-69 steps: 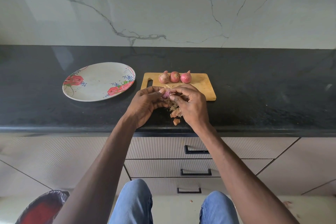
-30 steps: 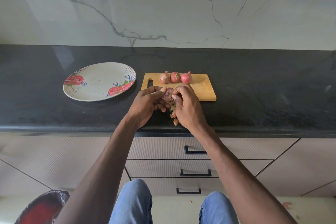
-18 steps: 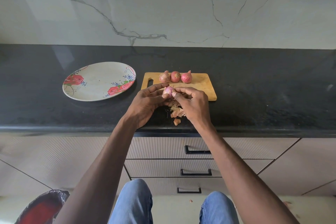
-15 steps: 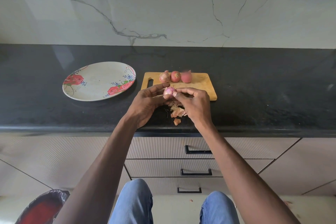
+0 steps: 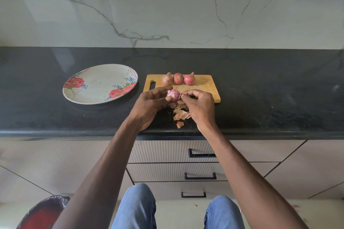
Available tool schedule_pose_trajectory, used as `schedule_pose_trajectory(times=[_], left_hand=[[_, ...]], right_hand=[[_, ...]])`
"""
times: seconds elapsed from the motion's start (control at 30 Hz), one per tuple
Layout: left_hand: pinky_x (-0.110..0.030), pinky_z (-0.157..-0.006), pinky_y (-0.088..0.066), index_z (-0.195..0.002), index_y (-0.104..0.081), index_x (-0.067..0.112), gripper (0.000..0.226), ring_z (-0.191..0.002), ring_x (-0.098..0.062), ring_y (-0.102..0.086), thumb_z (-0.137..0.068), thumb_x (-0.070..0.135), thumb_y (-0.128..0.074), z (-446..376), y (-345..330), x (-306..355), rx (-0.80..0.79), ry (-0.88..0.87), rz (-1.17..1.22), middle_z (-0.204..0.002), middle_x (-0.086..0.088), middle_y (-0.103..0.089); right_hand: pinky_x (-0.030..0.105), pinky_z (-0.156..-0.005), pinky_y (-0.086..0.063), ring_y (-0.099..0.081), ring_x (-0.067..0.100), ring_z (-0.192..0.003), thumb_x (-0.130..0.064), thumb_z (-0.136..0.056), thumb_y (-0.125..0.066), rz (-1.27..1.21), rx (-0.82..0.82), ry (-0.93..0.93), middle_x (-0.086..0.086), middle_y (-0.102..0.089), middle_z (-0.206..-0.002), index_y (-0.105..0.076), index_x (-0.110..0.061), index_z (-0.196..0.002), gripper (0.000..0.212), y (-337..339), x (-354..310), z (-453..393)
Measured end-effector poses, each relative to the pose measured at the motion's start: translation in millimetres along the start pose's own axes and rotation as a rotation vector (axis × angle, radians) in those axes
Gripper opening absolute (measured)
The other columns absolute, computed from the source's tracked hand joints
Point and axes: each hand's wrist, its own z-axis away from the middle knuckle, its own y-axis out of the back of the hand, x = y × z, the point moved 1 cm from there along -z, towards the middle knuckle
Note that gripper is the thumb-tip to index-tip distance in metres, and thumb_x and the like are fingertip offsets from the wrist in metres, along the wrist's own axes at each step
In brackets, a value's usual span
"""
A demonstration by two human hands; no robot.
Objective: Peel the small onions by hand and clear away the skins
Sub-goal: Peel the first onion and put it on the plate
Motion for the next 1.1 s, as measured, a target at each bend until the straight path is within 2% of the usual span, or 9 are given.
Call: schedule_pose_trajectory(times=[0.07,0.2,0.33,0.4,0.53,0.67,0.8,0.97,1.1], left_hand=[[-0.039,-0.096,-0.057,-0.118,-0.067,0.002,0.040,-0.106,-0.030,-0.069,-0.079,0.002,-0.071,0.9,-1.6,1.6,-0.004,0.007,0.025,-0.114,-0.019,-0.072],[-0.036,-0.087,-0.061,-0.117,-0.061,0.001,0.036,-0.095,-0.026,-0.071,-0.082,0.005,-0.069,2.6,-4.7,5.0,0.015,-0.005,0.058,-0.101,-0.014,-0.074],[-0.034,-0.081,-0.062,-0.122,-0.055,-0.001,0.030,-0.101,-0.034,-0.068,-0.092,-0.001,-0.062,0.6,-3.8,2.8,0.049,0.013,0.065,-0.103,-0.015,-0.074],[-0.037,-0.084,-0.062,-0.123,-0.054,0.000,0.029,-0.099,-0.034,-0.068,-0.094,-0.003,-0.058,-0.5,-2.7,1.7,0.043,0.020,0.057,-0.104,-0.015,-0.072],[-0.037,-0.079,-0.062,-0.127,-0.056,0.003,0.028,-0.087,-0.023,-0.066,-0.099,-0.002,-0.052,-2.8,1.2,0.0,0.058,0.014,0.035,-0.109,-0.018,-0.066],[-0.036,-0.077,-0.061,-0.124,-0.059,0.005,0.025,-0.086,-0.020,-0.065,-0.103,0.002,-0.047,-3.9,1.1,1.4,0.058,0.029,0.067,-0.107,-0.018,-0.065],[-0.038,-0.081,-0.060,-0.118,-0.061,0.002,0.028,-0.091,-0.025,-0.063,-0.097,-0.008,-0.047,-2.7,1.3,0.2,0.033,0.014,0.065,-0.109,-0.019,-0.066],[-0.033,-0.082,-0.059,-0.121,-0.062,0.005,0.037,-0.091,-0.020,-0.069,-0.085,-0.003,-0.061,1.7,-2.1,3.0,-0.015,-0.014,0.072,-0.101,-0.010,-0.073],[-0.041,-0.096,-0.055,-0.128,-0.056,0.001,0.051,-0.100,-0.024,-0.070,-0.078,0.000,-0.068,1.6,-1.6,1.7,-0.027,-0.009,0.065,-0.109,-0.014,-0.072]], right_hand=[[0.029,-0.069,-0.061,-0.074,0.013,-0.072,-0.003,-0.090,-0.069,0.045,-0.006,0.028,0.003,-0.076,-0.077,-0.077,-0.006,-0.086,0.010,0.4,0.1,-0.2],[0.042,-0.070,-0.061,-0.073,0.021,-0.074,-0.009,-0.092,-0.067,0.118,-0.048,0.089,0.003,-0.074,-0.079,-0.076,-0.006,-0.087,0.010,-2.6,0.7,1.6],[0.045,-0.069,-0.059,-0.070,0.028,-0.074,-0.010,-0.093,-0.066,0.105,-0.042,0.098,0.007,-0.073,-0.077,-0.073,-0.005,-0.086,0.011,-1.6,-0.9,2.3],[0.043,-0.071,-0.060,-0.072,0.025,-0.075,-0.011,-0.093,-0.067,0.094,-0.039,0.086,0.006,-0.073,-0.078,-0.072,-0.004,-0.086,0.011,-1.3,-0.1,2.0],[0.039,-0.062,-0.058,-0.070,0.022,-0.067,-0.009,-0.091,-0.066,0.103,0.015,0.059,0.004,-0.071,-0.072,-0.070,-0.006,-0.080,0.013,-0.9,5.4,-0.6],[0.021,-0.054,-0.050,-0.071,0.007,-0.063,-0.005,-0.093,-0.065,0.065,0.053,0.020,0.001,-0.071,-0.073,-0.069,-0.003,-0.083,0.011,2.1,6.3,-2.2],[0.029,-0.070,-0.059,-0.071,0.010,-0.078,-0.002,-0.089,-0.068,0.147,0.027,0.139,-0.002,-0.074,-0.089,-0.075,-0.009,-0.096,0.012,-0.6,6.7,-2.7],[0.020,-0.075,-0.057,-0.070,0.006,-0.080,-0.008,-0.089,-0.073,0.170,0.011,0.208,-0.007,-0.075,-0.090,-0.078,-0.010,-0.107,0.019,-0.2,1.3,0.1],[0.021,-0.073,-0.057,-0.071,0.006,-0.081,-0.025,-0.086,-0.079,0.145,-0.029,0.261,-0.006,-0.077,-0.084,-0.081,-0.009,-0.096,0.019,-0.3,-0.4,2.3]])
